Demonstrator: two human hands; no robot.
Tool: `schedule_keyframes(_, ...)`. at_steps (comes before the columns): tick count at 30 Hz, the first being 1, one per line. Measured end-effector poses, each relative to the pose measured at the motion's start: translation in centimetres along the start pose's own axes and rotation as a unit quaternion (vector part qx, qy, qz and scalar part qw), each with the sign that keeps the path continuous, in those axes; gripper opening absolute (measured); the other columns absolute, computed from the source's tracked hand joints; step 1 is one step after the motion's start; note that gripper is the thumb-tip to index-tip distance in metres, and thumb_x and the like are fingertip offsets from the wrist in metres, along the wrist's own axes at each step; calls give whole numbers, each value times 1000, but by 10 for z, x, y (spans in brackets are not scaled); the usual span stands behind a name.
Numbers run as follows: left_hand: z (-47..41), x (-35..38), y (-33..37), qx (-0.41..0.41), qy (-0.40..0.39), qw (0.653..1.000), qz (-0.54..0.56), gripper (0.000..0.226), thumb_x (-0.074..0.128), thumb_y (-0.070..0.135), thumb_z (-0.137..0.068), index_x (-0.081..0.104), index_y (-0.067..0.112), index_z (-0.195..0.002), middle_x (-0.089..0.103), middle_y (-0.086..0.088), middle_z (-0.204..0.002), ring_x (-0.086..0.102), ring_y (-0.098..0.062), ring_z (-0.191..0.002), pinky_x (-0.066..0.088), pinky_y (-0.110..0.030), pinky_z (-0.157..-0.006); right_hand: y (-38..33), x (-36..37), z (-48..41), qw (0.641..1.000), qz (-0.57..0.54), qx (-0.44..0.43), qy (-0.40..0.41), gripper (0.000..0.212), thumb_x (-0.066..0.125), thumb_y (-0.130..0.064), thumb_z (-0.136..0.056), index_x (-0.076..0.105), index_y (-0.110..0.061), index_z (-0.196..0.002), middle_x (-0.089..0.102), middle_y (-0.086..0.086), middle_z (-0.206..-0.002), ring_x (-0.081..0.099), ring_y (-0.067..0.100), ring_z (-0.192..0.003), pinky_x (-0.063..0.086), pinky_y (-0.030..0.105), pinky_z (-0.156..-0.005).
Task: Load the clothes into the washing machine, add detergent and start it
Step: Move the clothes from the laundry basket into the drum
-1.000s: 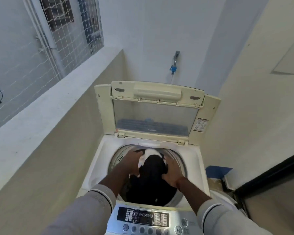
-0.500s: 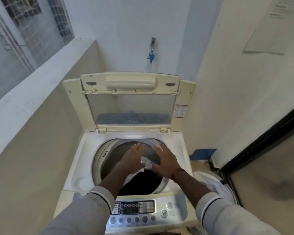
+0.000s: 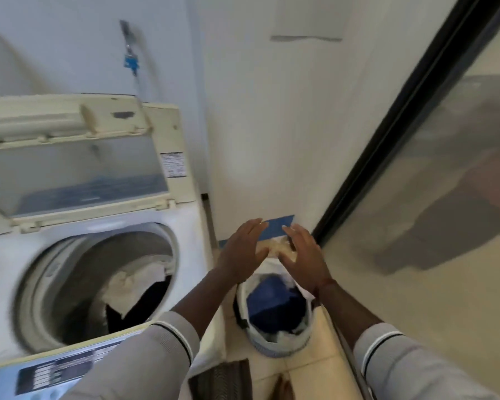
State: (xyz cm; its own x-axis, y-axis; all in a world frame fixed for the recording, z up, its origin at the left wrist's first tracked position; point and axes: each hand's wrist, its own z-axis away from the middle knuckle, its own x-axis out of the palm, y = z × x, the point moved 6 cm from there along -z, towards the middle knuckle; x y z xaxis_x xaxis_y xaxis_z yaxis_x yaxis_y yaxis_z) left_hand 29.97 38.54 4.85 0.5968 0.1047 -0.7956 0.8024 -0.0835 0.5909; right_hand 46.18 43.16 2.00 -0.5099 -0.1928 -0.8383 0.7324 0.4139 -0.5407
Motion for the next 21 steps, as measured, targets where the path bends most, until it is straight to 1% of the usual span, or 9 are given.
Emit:
schedule_keyframes(2,-15,34,20,-13,-23,1000,-1,60,59,35,-92,38,15,-144,35,-5,-152,29,-18,-141,28,-34,-115,47,-12,9,999,11,35,-21,67,62,-41,-85,39,-22,-145,36,5,-152,32,23,-141,31,40,-115)
schedule_keyframes(4,-25,72,31,-38,-70,997,-2,61,56,36,-94,32,14,-146,31,-7,-154,26,-21,-143,27,-35,-114,86,-17,19,996,30,69,-49,70,56,-50,-85,38,-20,-145,35,5,-152,31,22,-142,26,32,-116)
schedule_keyframes(6,-27,106,31,-75,-102,992,0,61,55,36,-94,32,13,-146,33,-8,-153,29,-24,-141,28,-35,-113,116,-17,28,993,20,97,-69,67,59,-43,-88,38,-17,-145,35,6,-151,30,22,-141,19,20,-113)
schedule_keyframes(8,-24,136,19,-115,-132,985,-3,58,54,36,-94,35,15,-144,37,-7,-150,34,-24,-137,31,-35,-110,137,-7,33,989,0,121,-84,64,63,-33,-89,38,-14,-146,35,7,-151,31,21,-141,15,17,-111)
schedule_keyframes(10,-19,172,-2,-154,-174,973,-6,57,51,40,-94,36,15,-143,38,-7,-149,35,-25,-136,32,-36,-110,156,15,34,983,-22,147,-111,66,63,-32,-89,36,-14,-147,35,7,-152,31,22,-141,19,22,-112)
schedule_keyframes(13,-4,228,-37,-171,-232,957,-23,57,45,44,-94,37,13,-141,45,-9,-143,42,-28,-131,37,-35,-104,179,63,34,973,-51,169,-151,65,62,-29,-90,35,-11,-147,36,10,-151,33,27,-140,25,28,-112)
schedule_keyframes(16,16,297,-79,-221,-297,929,-4,58,48,38,-96,35,9,-144,41,-11,-146,39,-28,-134,35,-37,-105,211,132,42,950,-76,216,-210,68,61,-27,-93,29,-13,-150,29,8,-155,27,24,-143,25,33,-115)
schedule_keyframes(19,23,367,-119,-227,-321,919,27,52,46,36,-95,40,10,-139,46,-9,-141,43,-27,-131,39,-36,-102,250,200,49,930,-114,256,-237,70,62,-28,-92,26,-15,-151,26,8,-156,25,25,-145,29,39,-117)
schedule_keyframes(21,22,414,-152,-245,-320,915,24,52,48,33,-94,41,10,-140,46,-9,-141,43,-26,-131,38,-36,-103,282,252,48,922,-107,266,-259,73,63,-27,-92,24,-14,-152,25,9,-157,22,25,-146,26,40,-118)
